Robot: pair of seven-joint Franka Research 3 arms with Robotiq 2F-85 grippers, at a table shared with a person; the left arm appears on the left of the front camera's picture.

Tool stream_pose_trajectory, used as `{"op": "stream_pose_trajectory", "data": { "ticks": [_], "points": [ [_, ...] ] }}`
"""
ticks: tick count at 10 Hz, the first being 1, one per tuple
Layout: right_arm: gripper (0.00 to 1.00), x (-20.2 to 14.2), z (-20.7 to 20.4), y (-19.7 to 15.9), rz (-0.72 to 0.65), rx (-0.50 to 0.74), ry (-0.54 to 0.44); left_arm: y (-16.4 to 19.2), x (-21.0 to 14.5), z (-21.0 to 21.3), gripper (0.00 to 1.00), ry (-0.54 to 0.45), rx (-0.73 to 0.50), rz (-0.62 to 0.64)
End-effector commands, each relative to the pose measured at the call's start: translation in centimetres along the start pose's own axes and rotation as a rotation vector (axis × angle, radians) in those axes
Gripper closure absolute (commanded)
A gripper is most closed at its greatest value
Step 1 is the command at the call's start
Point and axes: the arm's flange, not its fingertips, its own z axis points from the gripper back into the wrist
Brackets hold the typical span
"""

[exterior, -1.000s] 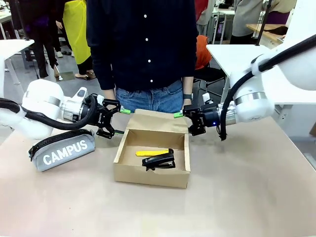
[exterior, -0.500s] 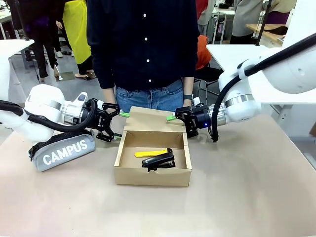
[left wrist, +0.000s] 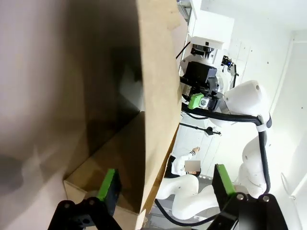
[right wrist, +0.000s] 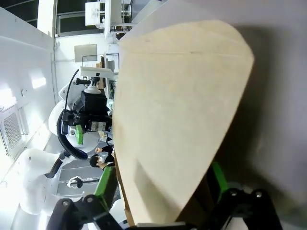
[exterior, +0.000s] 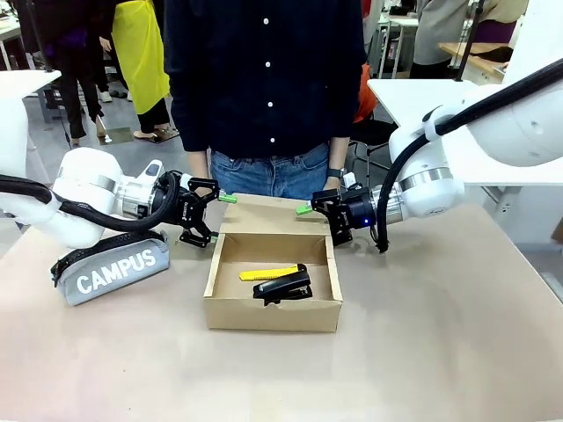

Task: Pack the items into the box.
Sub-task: Close the Mailer Box.

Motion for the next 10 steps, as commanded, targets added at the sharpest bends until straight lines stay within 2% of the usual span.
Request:
{"op": "stream_pose_trajectory", "data": {
  "ticks": [1, 6, 10],
  "points": [
    [0.0, -0.6, 0.2, 0.9, 0.003, 0.009, -0.003, 0.2, 0.5, -0.6, 0.0, -0.002, -0.038, -0.035],
    [0.0, -1.9, 3.2, 4.8, 0.093, 0.052, 0.006, -1.5, 0.6, -2.9, 0.0, 0.058, -0.047, -0.099],
    [0.0, -2.8, 4.4, 7.5, 0.223, 0.076, 0.017, -6.1, -1.9, -2.9, 0.0, 0.066, -0.117, -0.232]
  ]
}}
